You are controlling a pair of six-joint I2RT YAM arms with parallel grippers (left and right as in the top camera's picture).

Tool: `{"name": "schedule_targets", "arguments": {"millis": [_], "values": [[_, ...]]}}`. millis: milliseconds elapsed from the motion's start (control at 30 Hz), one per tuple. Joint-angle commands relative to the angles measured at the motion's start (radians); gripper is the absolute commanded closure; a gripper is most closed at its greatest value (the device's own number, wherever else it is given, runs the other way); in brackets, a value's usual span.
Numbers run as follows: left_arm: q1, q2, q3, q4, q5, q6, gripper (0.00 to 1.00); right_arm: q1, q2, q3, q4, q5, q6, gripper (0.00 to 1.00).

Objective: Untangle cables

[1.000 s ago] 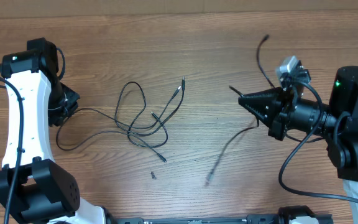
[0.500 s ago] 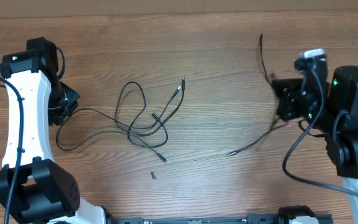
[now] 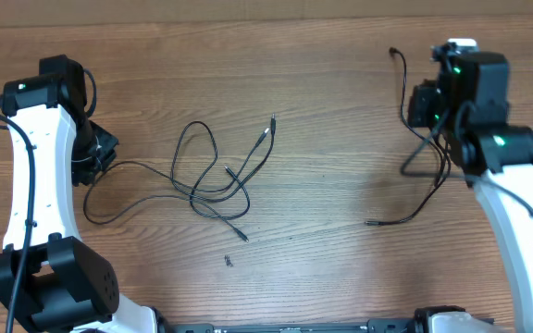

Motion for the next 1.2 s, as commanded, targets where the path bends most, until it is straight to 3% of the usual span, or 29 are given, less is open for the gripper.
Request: {"name": "schedule_targets", "arguments": {"millis": [0, 367, 433, 500, 533, 567, 633, 933, 1167], "values": [[-0.002, 0.008, 0.018, 0.003, 0.004, 0.013, 0.71, -0.01, 0.088, 0.028, 0.061, 0.026, -0.039, 0.96], [-0.002, 0.008, 0.018, 0.017, 0.004, 0.013, 0.7, -0.011, 0.404, 0.028, 0.243, 0.111, -0.056, 0.92], [-0.002, 0.008, 0.018, 0.018, 0.004, 0.013, 0.7, -0.012, 0.446, 0.028, 0.253, 0.111, -0.056, 0.87], [-0.002, 0.008, 0.018, 0.018, 0.004, 0.013, 0.7, -0.012, 0.473, 0.028, 0.253, 0.109, -0.055, 0.63], [-0.002, 0.008, 0.018, 0.018, 0.004, 0.013, 0.7, -0.012, 0.48, 0.028, 0.248, 0.11, -0.055, 0.35], [-0.002, 0.008, 0.018, 0.018, 0.004, 0.013, 0.7, -0.012, 0.481, 0.028, 0.24, 0.11, -0.055, 0.15], [-0.002, 0.008, 0.018, 0.019, 0.004, 0.013, 0.7, -0.012, 0.481, 0.028, 0.228, 0.112, -0.056, 0.01], [-0.002, 0.008, 0.018, 0.022, 0.004, 0.038, 0.71, -0.016, 0.458, 0.029, 0.175, 0.111, -0.055, 0.0], [-0.002, 0.008, 0.018, 0.023, 0.004, 0.043, 0.7, -0.016, 0.328, 0.032, 0.169, 0.11, -0.055, 0.0]]}}
